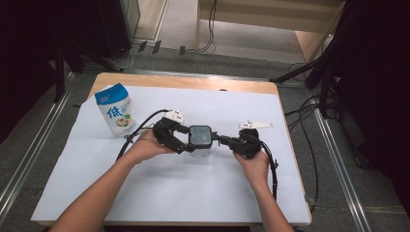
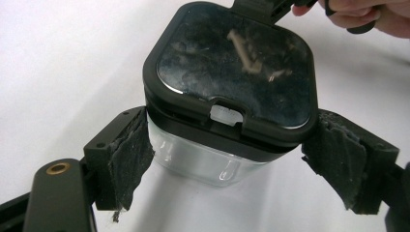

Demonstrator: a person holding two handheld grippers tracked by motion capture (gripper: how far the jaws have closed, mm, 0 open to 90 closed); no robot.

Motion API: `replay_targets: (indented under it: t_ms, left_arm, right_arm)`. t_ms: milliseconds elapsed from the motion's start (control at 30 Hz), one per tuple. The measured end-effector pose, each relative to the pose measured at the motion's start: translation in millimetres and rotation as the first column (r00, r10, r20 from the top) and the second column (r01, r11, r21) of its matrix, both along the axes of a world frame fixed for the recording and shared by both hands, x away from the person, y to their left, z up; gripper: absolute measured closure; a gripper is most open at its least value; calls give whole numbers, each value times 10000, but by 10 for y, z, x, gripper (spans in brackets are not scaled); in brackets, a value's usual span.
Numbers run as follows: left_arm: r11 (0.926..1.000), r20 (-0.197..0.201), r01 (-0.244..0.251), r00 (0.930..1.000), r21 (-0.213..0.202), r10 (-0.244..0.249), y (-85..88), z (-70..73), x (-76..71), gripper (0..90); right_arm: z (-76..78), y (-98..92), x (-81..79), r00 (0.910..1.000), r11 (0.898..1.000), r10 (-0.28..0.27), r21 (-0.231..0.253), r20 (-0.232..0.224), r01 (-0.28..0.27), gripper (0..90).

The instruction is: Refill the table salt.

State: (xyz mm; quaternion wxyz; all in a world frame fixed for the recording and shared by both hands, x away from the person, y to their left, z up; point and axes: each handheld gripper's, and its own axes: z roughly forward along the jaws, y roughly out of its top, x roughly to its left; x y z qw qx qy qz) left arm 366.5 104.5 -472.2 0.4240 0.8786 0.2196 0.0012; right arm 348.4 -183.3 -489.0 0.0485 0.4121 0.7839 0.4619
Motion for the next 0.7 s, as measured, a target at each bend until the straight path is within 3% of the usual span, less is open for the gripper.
replay_targets:
  t_ms: [367, 433, 567, 700]
  left_arm:
    - [9998, 61, 178, 9998, 11, -178, 73, 108, -28, 235]
    - [9996, -24, 219, 9998, -181, -220, 89, 142, -36, 273]
    - [9997, -16, 213, 9998, 77, -212, 95, 218, -46, 320]
    - [9997, -182, 226, 9996, 114, -224, 107, 270, -37, 440]
  right_arm:
    - [3, -2, 0, 10000, 10000, 7, 32, -16, -7, 900]
    - [3, -2, 0, 10000, 10000, 4, 40, -25, -4, 900]
    - [4, -2, 0, 10000, 10000, 4, 36, -27, -3, 900]
    - [4, -2, 0, 10000, 10000, 6, 39, -26, -6, 900]
